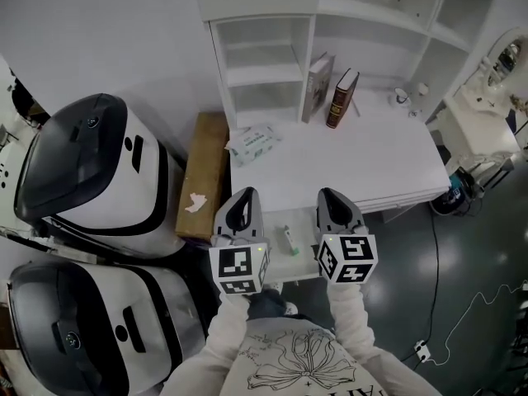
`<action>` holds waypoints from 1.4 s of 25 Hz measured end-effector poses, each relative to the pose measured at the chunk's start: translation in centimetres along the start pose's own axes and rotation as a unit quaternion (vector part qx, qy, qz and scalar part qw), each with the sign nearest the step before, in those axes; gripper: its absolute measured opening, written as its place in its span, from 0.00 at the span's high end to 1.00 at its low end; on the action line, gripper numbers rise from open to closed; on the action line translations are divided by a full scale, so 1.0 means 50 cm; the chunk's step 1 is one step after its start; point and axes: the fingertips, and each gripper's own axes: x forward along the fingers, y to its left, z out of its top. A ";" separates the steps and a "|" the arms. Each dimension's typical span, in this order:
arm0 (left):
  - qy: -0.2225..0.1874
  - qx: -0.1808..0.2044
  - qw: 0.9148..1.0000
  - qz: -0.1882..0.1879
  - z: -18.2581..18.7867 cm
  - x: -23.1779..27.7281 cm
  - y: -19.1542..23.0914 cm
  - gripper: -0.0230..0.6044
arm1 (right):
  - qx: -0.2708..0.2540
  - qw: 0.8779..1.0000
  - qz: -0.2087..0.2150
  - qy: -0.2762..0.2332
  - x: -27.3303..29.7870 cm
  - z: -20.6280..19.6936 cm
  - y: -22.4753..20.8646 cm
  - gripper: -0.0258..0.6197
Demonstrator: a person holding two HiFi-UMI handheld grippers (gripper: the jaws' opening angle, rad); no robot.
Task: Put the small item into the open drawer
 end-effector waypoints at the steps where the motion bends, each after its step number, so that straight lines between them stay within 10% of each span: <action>1: -0.003 0.000 1.000 0.001 0.006 -0.004 0.000 0.96 | 0.000 1.000 -0.001 -0.005 -0.005 0.007 0.000 0.93; 35: -0.022 -0.003 1.000 0.013 0.040 -0.037 0.012 0.96 | 0.002 1.000 -0.001 -0.026 -0.025 0.043 0.013 0.94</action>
